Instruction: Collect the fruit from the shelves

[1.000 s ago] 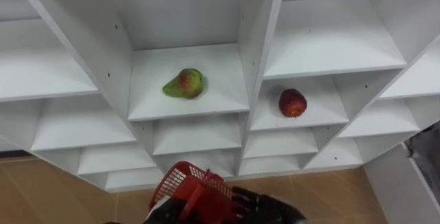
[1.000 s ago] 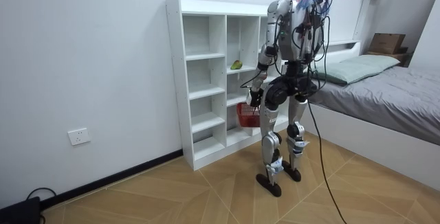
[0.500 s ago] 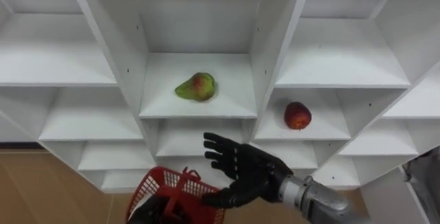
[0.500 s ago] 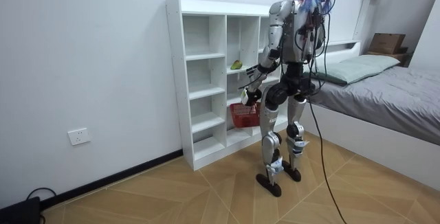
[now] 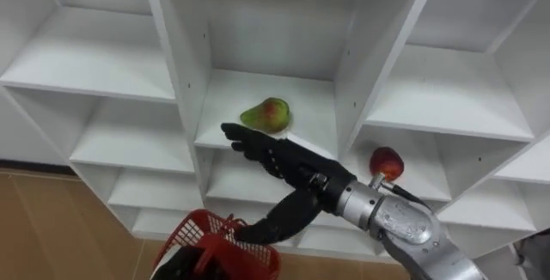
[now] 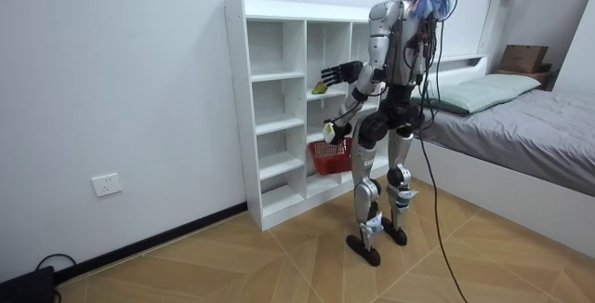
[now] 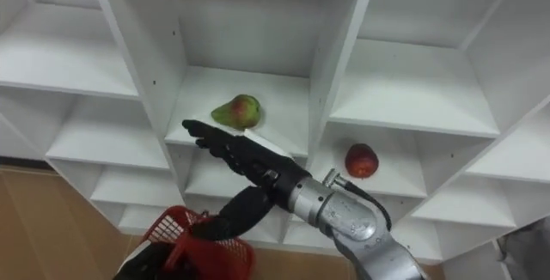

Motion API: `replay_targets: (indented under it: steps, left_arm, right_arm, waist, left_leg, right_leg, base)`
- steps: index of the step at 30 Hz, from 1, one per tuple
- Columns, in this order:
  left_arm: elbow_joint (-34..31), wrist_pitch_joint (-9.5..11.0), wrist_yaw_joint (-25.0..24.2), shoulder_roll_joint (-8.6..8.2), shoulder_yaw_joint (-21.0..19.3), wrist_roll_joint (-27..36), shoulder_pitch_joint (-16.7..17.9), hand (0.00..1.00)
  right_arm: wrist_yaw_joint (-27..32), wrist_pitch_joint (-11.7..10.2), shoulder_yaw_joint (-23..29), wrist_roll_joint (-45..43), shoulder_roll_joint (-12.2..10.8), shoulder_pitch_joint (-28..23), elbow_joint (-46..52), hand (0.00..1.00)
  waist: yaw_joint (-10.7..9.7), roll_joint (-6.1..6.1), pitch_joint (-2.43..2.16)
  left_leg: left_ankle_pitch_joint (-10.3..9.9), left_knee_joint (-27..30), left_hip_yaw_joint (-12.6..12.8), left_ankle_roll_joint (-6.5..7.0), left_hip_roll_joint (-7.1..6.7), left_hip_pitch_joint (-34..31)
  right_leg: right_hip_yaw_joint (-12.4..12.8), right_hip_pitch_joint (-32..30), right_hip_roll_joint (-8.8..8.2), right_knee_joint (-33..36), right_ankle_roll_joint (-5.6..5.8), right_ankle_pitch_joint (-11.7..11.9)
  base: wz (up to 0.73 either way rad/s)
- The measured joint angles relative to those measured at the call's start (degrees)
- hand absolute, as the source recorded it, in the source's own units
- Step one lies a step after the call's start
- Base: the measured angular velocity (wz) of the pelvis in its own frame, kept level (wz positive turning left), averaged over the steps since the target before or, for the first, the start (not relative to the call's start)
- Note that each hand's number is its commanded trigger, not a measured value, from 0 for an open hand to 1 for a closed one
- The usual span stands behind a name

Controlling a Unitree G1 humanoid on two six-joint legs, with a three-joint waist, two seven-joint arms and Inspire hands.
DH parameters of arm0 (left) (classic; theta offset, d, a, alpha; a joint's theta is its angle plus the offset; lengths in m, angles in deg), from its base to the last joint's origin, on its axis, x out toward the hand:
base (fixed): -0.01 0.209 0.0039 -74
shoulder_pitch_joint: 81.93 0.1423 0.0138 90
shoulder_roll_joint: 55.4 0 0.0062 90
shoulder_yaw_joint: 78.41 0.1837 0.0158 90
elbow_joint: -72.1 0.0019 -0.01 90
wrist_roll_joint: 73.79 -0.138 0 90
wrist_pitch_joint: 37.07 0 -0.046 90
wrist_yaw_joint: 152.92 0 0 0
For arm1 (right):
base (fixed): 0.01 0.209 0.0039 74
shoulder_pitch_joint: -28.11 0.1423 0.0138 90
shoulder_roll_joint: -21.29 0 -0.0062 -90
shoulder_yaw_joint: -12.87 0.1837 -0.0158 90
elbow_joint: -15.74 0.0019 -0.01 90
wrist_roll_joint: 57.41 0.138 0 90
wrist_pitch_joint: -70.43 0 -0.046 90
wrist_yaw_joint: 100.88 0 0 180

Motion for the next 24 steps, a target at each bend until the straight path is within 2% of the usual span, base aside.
replay_targets:
  steps: [2, 4, 8, 10, 14, 17, 19, 24]
  left_arm:
    - [0.08, 0.00, -0.22, 0.72, -0.04, -0.04, 0.26, 1.00]
    - [0.08, 0.00, -0.87, 1.17, -0.76, -0.95, 0.39, 1.00]
    - [-0.33, 0.00, -1.34, 1.12, -1.76, -1.56, 0.46, 1.00]
    - [-0.52, 0.16, -1.36, 0.94, -2.20, -2.52, 0.47, 1.00]
    - [-0.47, 0.30, -1.29, 0.94, -3.55, -4.18, 0.52, 1.00]
    - [-0.48, 0.55, -1.01, 1.01, -6.39, -7.26, 1.09, 1.00]
    - [-0.48, 0.54, -0.95, 1.45, -6.46, -7.79, 1.08, 1.00]
    - [-0.47, 0.47, -1.11, 1.54, -7.52, -8.76, 1.10, 1.00]
  right_arm:
    - [1.61, -0.01, 0.00, -1.59, -0.03, 1.38, 0.18, 0.00]
    - [4.31, -0.07, 0.01, -6.05, -0.13, 2.58, 1.47, 0.00]
    - [7.76, -0.82, 0.02, -10.99, -0.15, 2.71, 3.32, 0.00]
    - [10.20, -2.24, 0.02, -12.68, -0.20, 3.21, 3.62, 0.00]
    - [16.14, -3.54, 0.14, -13.29, -0.13, 3.93, 3.44, 0.00]
    - [20.94, -4.43, 0.20, -13.31, 0.08, 5.85, 1.35, 0.00]
    - [22.96, -4.44, 0.21, -13.28, 0.14, 7.20, -1.15, 0.00]
    - [26.99, -4.43, 0.80, -13.22, 0.30, 8.91, -5.34, 0.00]
  waist:
    - [0.12, -0.33, -0.04]
    - [0.18, -0.63, 0.18]
    - [0.88, -1.05, -0.04]
    - [1.50, -1.10, -0.08]
    - [1.51, -1.38, 0.01]
    - [1.69, -2.38, 0.40]
    - [2.18, -3.21, 0.56]
    - [3.03, -4.74, 0.27]
  left_leg:
    - [0.00, -0.16, -0.06, 0.00, -0.01, 0.17]
    - [0.00, -0.22, -0.23, 0.00, -0.03, 0.02]
    - [-0.01, -0.50, -0.63, -0.02, -0.11, -0.10]
    - [0.01, -0.68, -0.96, -0.03, -0.13, 0.06]
    - [0.02, -0.76, -2.15, -0.05, -0.17, 0.48]
    - [0.15, -0.97, -3.35, -0.26, -0.20, 0.06]
    - [0.21, -0.92, -3.88, -0.36, -0.20, -0.31]
    - [0.23, -0.16, -5.41, -0.40, -0.40, -1.77]
  right_leg:
    - [-0.07, 0.13, 0.00, 0.00, 0.00, 0.00]
    - [-0.59, 0.43, -0.01, -0.11, 0.00, 0.00]
    - [-1.23, 0.99, 0.01, -0.91, 0.02, 0.01]
    - [-1.40, 1.19, 0.01, -0.92, 0.02, 0.01]
    - [-2.80, 2.00, -0.02, -1.02, 0.03, 0.01]
    - [-4.20, 2.12, -0.01, -1.02, 0.04, 0.00]
    - [-4.47, 1.98, 0.02, -1.04, 0.07, -0.02]
    - [-5.76, 1.65, -0.04, -1.20, 0.06, -0.01]
  base:
    - [0.02]
    - [0.06]
    - [0.10]
    - [0.05]
    - [0.17]
    - [0.17]
    - [0.13]
    - [0.19]
